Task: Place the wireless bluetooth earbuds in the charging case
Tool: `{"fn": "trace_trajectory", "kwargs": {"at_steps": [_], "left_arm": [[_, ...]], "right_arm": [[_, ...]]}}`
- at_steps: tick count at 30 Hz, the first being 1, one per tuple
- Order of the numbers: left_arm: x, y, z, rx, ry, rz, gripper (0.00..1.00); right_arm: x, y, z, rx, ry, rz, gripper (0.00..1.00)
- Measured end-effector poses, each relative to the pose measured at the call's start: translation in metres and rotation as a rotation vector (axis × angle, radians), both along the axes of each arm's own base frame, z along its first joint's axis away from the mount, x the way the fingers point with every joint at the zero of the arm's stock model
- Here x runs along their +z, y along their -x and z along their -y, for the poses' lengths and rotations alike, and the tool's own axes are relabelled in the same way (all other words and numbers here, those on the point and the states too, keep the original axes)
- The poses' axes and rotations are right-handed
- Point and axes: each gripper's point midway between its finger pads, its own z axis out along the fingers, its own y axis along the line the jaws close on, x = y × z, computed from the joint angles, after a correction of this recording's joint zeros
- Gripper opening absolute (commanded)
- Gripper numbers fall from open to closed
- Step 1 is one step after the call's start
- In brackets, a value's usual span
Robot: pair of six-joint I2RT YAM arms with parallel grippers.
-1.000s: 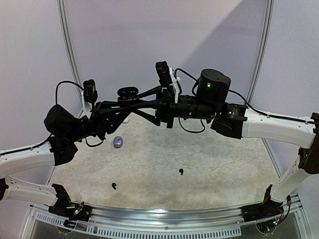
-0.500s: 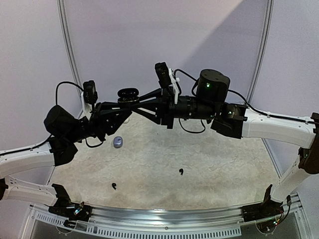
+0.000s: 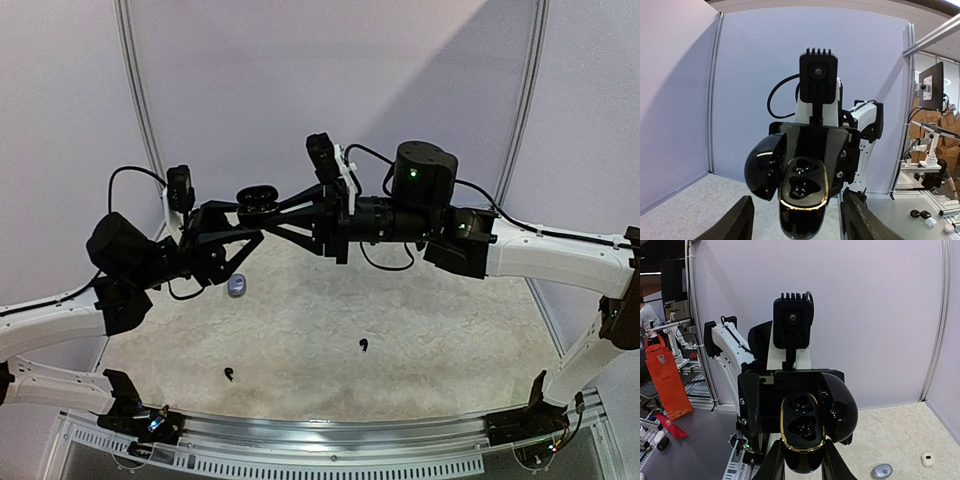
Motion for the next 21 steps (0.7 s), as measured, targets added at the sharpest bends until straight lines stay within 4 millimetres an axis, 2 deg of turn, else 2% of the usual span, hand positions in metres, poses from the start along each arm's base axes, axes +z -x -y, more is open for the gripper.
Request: {"fn": "trace_trajectory", "kwargs": {"at_steps": [6, 14, 21], "left_arm": [[-0.005, 0.002, -0.001, 0.004, -0.033, 0.008, 0.57], [-0.031, 0.002, 0.005, -0.008, -0.141, -0.022, 0.54], [-0.027, 0.004, 0.007, -0.018, -0.156, 0.009, 0.54]], "right_arm": [[0.0, 0.003, 0.007, -0.005, 0.029, 0.023, 0.0], [0.004, 0.008, 0.017, -0.013, 0.055, 0.061, 0.0], [-0.004, 0.006, 0.018, -0.021, 0.084, 0.074, 0.0]]}}
